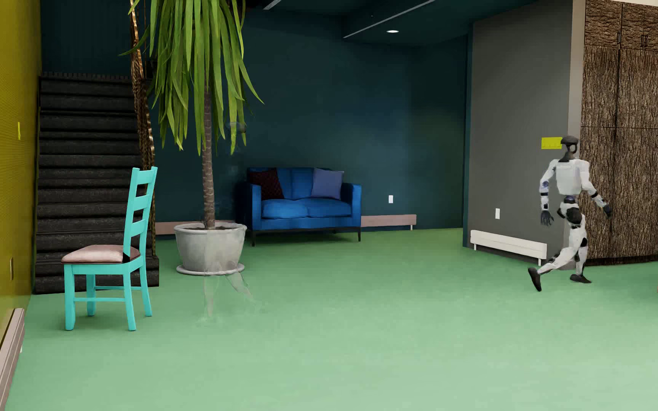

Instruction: Approach chair

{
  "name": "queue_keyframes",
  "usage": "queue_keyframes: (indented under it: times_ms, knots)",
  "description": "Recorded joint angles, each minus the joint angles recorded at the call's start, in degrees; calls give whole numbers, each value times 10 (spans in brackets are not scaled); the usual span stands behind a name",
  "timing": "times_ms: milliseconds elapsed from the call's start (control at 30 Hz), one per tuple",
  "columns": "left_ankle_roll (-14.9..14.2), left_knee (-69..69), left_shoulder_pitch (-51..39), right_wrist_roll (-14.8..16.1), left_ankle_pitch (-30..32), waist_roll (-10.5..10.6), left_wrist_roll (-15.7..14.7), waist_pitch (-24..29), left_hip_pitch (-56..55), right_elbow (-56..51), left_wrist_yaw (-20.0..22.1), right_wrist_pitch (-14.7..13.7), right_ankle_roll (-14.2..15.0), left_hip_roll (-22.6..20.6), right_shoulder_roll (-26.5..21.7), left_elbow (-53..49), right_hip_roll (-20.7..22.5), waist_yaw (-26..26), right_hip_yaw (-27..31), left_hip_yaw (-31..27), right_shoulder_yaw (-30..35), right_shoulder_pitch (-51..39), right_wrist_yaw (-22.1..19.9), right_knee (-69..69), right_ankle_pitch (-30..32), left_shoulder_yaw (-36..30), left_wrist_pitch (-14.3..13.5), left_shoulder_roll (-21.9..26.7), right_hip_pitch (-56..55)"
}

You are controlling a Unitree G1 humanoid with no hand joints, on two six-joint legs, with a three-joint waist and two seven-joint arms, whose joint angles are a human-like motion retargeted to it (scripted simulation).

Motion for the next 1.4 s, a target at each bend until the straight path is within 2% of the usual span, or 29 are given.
queue_keyframes:
  times_ms: [33, 67, 133, 167, 233, 300, 333, 400, 467, 500, 533, 567, 600, 700, 733, 767, 833, 933, 967, 1000, 1033, 1167, 1300, 1400]
  knots:
    - [0, 51, 0, 0, 55, -13, 0, 7, 10, 42, 0, 0, 0, -34, 8, 14, -27, -20, 0, 0, 12, 14, 0, 96, 83, -7, 0, -3, -20]
    - [0, 77, -17, 0, 59, -17, 0, 15, 25, 77, 0, 0, 0, -65, 16, 20, -27, -49, 0, 0, 27, 21, 0, 203, 84, -10, 0, -4, -71]
    - [0, 51, -54, 0, -3, -12, 0, 37, 140, 155, 0, 0, 0, -102, 19, 10, -14, -106, 0, 0, 97, 30, 0, 328, -107, -12, 0, -4, -157]
    - [0, 37, -71, 0, -45, -3, 0, 35, 186, 185, 0, 0, 0, -108, 19, -13, 1, -143, 0, 0, 119, 42, 0, 332, -171, -5, 0, 0, -207]
    - [0, 12, -93, 0, -124, 10, 0, 36, 276, 225, 0, 0, 0, -107, 21, -87, 17, -215, 0, 0, 130, 77, 0, 210, -217, 35, 0, 12, -278]
    - [0, 11, -106, 0, -184, 22, 0, 27, 331, 241, 0, 0, 0, -96, 20, -185, 16, -264, 0, 0, 138, 118, 0, 21, -178, 86, 0, 27, -324]
    - [0, 19, -111, 0, -209, 19, 0, 22, 347, 240, 0, 0, 0, -98, 22, -224, 9, -273, 0, 0, 136, 137, 0, -71, -149, 122, 0, 27, -345]
    - [0, 38, -126, 0, -258, 10, 0, 5, 373, 232, 0, 0, 0, -77, 32, -280, -18, -294, 0, 0, 132, 175, 0, -188, -143, 163, 0, 34, -372]
    - [0, 60, -131, 0, -291, 6, 0, 3, 422, 219, 0, 0, 0, -37, 35, -295, -41, -314, 0, 0, 152, 206, 0, -176, -160, 180, 0, 34, -371]
    - [0, 73, -123, 0, -291, 6, 0, 4, 444, 216, 0, 0, 0, -10, 33, -293, -41, -329, 0, 0, 166, 213, 0, -150, -126, 186, 0, 33, -368]
    - [0, 84, -114, 0, -281, 2, 0, -10, 448, 223, 0, 0, 0, 9, 34, -280, -45, -336, 0, 0, 181, 210, 0, -96, -56, 180, 0, 29, -395]
    - [0, 110, -95, 0, -259, 11, 0, -13, 446, 237, 0, 0, 0, 43, 41, -261, -35, -335, 0, 0, 187, 204, 0, -44, -12, 209, 0, 12, -402]
    - [0, 146, -104, 0, -228, 17, 0, -5, 444, 263, 0, 0, 0, 53, 37, -200, -37, -327, 0, 0, 191, 180, 0, 7, -21, 189, 0, 1, -403]
    - [0, 212, -123, 0, -52, 18, 0, 15, 377, 233, 0, 0, 0, 75, 27, -55, -21, -319, 0, 0, 172, 127, 0, 24, -105, 94, 0, -1, -358]
    - [0, 196, -119, 0, -17, 17, 0, 22, 359, 206, 0, 0, 0, 75, 18, -31, -24, -306, 0, 0, 158, 113, 0, 15, -117, 80, 0, 0, -335]
    - [0, 174, -107, 0, 17, 14, 0, 26, 346, 176, 0, 0, 0, 70, 7, -17, -26, -285, 0, 0, 145, 105, 0, 6, -129, 75, 0, 5, -320]
    - [0, 171, -74, 0, 165, 18, 0, 25, 303, 126, 0, 0, 0, 76, -14, -20, -20, -272, 0, 0, 90, 91, 0, -8, -150, 92, 0, 20, -293]
    - [0, 131, -52, 0, 172, 30, 0, 19, 297, 113, 0, 0, 0, 89, -27, -28, -13, -260, 0, 0, -33, 89, 0, -16, -176, 116, 0, 38, -255]
    - [0, 112, -49, 0, 172, 36, 0, 21, 302, 116, 0, 0, 0, 91, -32, -54, -14, -252, 0, 0, -65, 87, 0, -15, -182, 91, 0, 53, -247]
    - [0, 102, -53, 0, 172, 41, 0, 18, 293, 125, 0, 0, 0, 96, -36, -39, -13, -253, 0, 0, -94, 81, 0, -14, -191, 116, 0, 47, -243]
    - [0, 94, -54, 0, 171, 41, 0, 17, 287, 137, 0, 0, 0, 98, -40, -40, -15, -251, 0, 0, -96, 77, 0, -10, -198, 115, 0, 54, -235]
    - [0, 67, -71, 0, 99, 38, 0, 22, 262, 157, 0, 0, 0, 93, -61, -60, -25, -224, 0, 0, -70, 69, 0, -4, -226, 144, 0, 58, -226]
    - [0, 42, -78, 0, 25, 37, 0, 30, 235, 133, 0, 0, 0, 87, -55, -81, -39, -203, 0, 0, -51, 74, 0, -4, -216, 155, 0, 54, -223]
    - [0, 45, -82, 0, 7, 35, 0, 38, 187, 121, 0, 0, 0, 78, -48, -80, -43, -195, 0, 0, -28, 66, 0, -23, -212, 148, 0, 48, -213]
